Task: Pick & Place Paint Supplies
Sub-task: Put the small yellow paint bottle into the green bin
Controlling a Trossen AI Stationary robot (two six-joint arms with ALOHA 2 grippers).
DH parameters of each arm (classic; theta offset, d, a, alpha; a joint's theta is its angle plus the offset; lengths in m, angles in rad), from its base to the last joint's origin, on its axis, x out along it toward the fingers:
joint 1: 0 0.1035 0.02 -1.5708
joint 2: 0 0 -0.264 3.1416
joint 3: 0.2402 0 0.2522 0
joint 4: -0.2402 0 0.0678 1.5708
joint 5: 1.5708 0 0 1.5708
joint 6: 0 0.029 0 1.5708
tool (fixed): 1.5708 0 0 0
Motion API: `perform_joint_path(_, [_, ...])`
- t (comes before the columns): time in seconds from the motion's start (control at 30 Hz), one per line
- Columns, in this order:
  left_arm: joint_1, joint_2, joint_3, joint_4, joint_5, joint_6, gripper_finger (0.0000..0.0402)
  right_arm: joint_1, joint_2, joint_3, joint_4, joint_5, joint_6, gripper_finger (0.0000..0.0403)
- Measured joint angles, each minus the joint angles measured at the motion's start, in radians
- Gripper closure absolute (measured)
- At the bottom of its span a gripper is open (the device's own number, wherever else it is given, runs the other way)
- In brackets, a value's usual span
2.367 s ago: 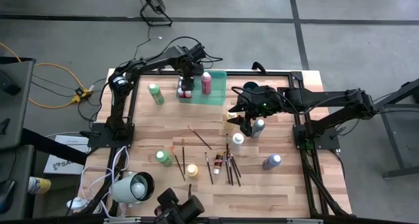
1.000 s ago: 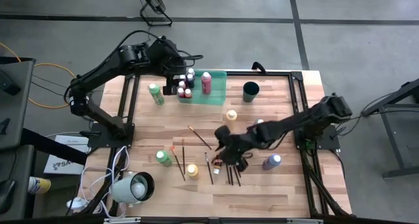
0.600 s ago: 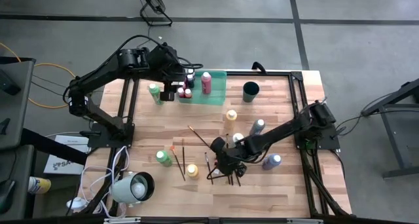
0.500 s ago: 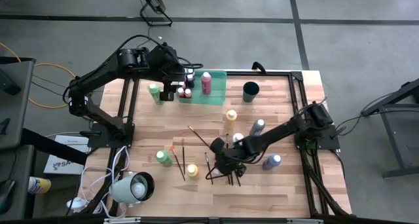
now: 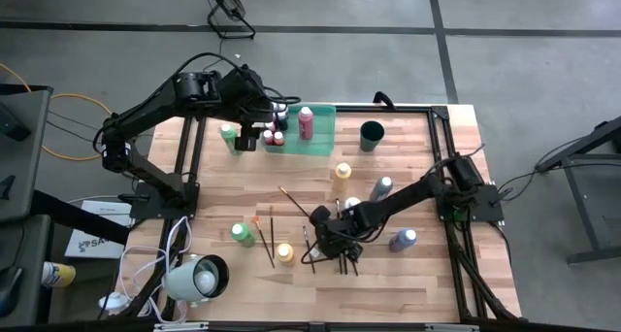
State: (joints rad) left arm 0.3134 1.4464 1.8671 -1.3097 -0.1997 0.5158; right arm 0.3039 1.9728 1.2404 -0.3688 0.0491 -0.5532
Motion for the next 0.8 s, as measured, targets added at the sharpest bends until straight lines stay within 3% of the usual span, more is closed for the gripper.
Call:
perform_joint_path(0.33, [0.0,0.0,0.0,-0.002,0.006,0.003,0.0149,-0.005,-0.022,0.0,0.004,0.005,0.218,0.0295])
perform_joint_path(0.6, [0.0,0.0,0.0,-0.002,0.013,0.002,0.0149,-0.022,-0.161,0.0,-0.002,0.059,0.456,0.0294])
perform_joint_path(0.8, [0.0,0.0,0.0,0.025,0.098,0.008,0.0149,-0.07,-0.311,0.0,0.017,0.127,0.631,0.0292])
